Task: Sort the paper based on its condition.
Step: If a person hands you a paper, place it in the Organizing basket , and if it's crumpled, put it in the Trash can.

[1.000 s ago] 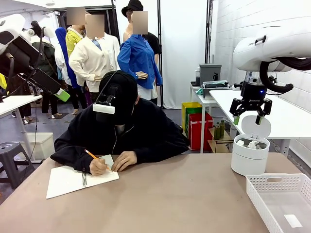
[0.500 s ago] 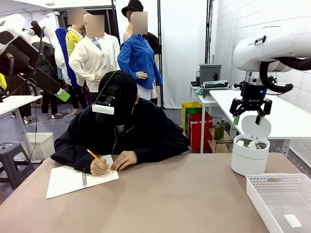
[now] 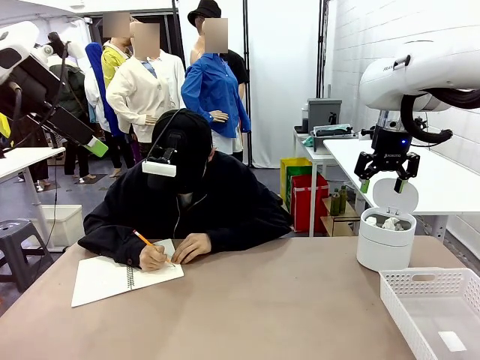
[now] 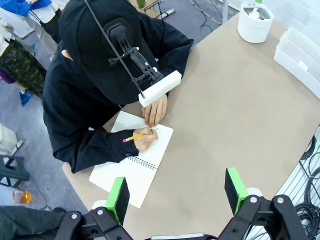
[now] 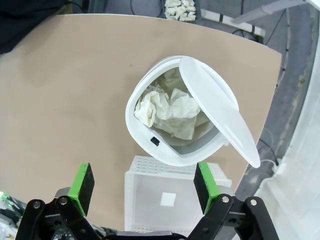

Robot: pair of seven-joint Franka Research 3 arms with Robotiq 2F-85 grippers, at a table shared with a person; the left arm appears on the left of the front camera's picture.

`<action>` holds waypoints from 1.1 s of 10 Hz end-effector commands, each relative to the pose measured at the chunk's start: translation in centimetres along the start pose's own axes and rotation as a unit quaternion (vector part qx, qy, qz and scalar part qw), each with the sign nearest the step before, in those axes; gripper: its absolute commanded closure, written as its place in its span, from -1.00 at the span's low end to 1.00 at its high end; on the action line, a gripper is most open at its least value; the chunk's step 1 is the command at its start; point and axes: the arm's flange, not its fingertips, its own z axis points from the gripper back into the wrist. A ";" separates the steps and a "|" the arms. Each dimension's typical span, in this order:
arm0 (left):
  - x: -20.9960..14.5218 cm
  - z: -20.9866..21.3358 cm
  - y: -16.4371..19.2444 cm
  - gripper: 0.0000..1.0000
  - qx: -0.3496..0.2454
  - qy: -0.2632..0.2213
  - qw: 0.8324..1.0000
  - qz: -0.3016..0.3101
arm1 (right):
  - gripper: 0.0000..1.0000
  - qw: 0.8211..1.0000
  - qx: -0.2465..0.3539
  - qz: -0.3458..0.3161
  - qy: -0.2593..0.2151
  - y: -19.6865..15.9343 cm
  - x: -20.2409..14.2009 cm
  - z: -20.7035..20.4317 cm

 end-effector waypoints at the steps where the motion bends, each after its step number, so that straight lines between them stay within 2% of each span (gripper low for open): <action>1: 0.0 0.1 0.1 -1.00 -0.001 -0.001 1.000 0.001 | -1.00 1.000 -0.006 -0.010 -0.005 0.1 0.3 -0.3; 4: 0.0 0.1 0.1 -1.00 -0.001 -0.001 1.000 0.001 | -1.00 1.000 0.000 0.000 0.000 0.0 0.0 0.0; 6: 0.0 0.1 0.1 -1.00 -0.001 -0.001 1.000 0.001 | -1.00 0.992 0.064 0.091 -0.058 2.4 -6.3 4.5; 8: 0.0 0.1 0.1 -1.00 -0.001 -0.001 1.000 0.001 | -1.00 0.967 0.124 0.191 -0.110 4.7 -11.2 7.7; 9: 0.0 0.1 0.1 -1.00 -0.001 -0.001 1.000 0.001 | -1.00 0.951 0.144 0.247 -0.115 5.4 -13.6 9.5; 11: 0.0 0.1 0.1 -1.00 -0.001 -0.001 1.000 0.001 | -1.00 0.906 0.166 0.355 -0.157 7.2 -16.9 11.8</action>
